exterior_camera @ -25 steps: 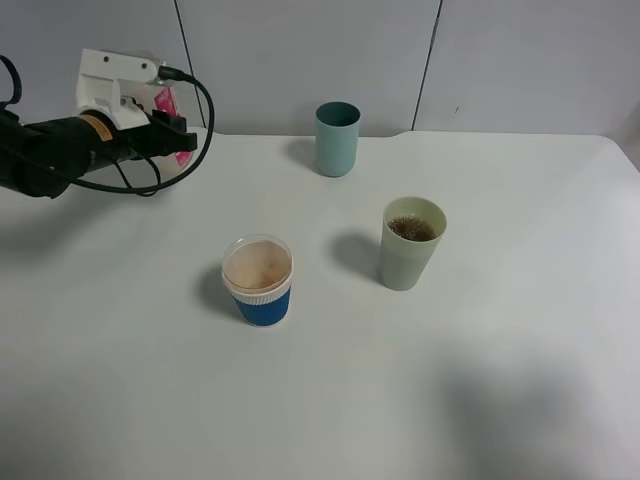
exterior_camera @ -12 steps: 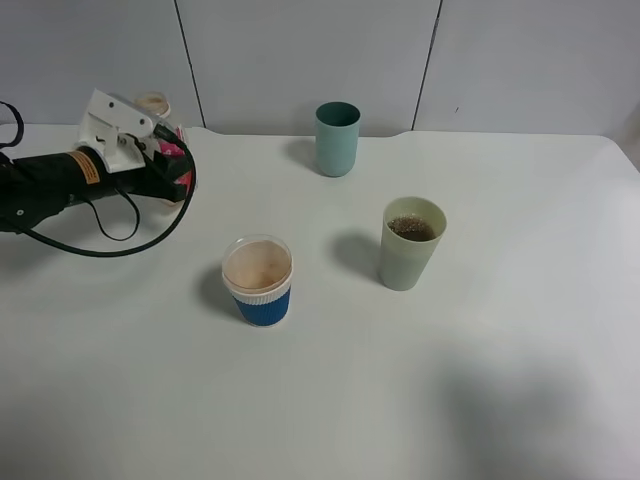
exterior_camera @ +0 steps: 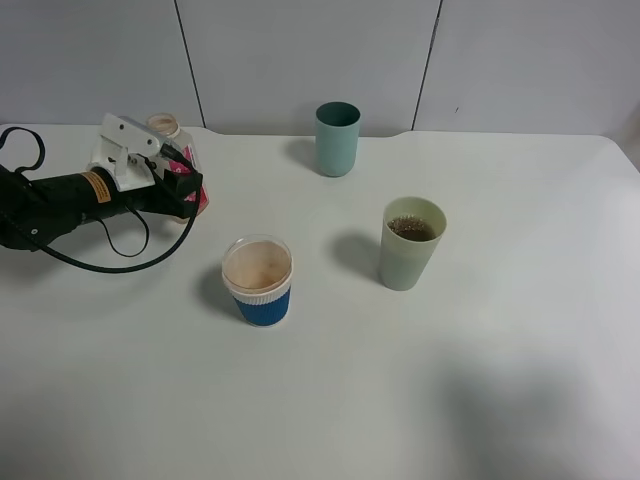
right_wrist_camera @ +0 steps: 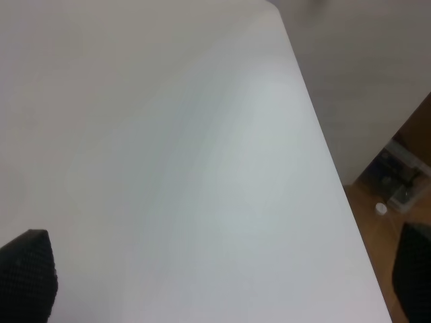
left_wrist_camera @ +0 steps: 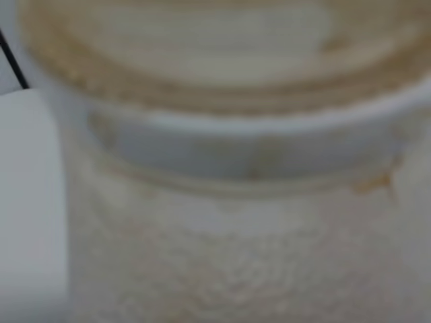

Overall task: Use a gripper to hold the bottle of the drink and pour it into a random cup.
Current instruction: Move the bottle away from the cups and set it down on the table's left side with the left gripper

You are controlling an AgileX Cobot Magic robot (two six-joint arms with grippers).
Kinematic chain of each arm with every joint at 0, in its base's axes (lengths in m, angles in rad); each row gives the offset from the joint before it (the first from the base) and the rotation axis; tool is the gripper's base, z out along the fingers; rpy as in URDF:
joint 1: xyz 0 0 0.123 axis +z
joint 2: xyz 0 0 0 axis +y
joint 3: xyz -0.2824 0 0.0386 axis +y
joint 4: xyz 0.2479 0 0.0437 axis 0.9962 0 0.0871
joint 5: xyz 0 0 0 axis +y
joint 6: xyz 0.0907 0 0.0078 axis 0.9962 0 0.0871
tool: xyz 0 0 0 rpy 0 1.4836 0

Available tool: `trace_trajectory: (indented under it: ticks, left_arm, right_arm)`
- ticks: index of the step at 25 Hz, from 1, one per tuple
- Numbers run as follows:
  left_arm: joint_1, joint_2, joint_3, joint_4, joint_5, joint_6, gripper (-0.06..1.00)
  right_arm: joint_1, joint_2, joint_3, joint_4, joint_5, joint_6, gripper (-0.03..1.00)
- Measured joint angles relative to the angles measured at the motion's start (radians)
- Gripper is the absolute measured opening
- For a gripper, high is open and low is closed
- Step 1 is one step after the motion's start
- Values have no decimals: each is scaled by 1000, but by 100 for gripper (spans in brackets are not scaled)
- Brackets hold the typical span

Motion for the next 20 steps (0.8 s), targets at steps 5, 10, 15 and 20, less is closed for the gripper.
trace_trajectory:
  ticks: [5,10,15,20]
  left_arm:
    - [0,0,0,0,-1,-2,33]
    - [0,0,0,0,-2,-2,33]
    - [0,0,0,2,-36,-2,60]
    - [0,-8,0,2,-51,-11,97]
  right_arm:
    - [0,0,0,0,0,0,99]
    - [0,0,0,0,0,0,99]
    - [0,0,0,0,0,0,99]
    - [0,0,0,0,0,0,99]
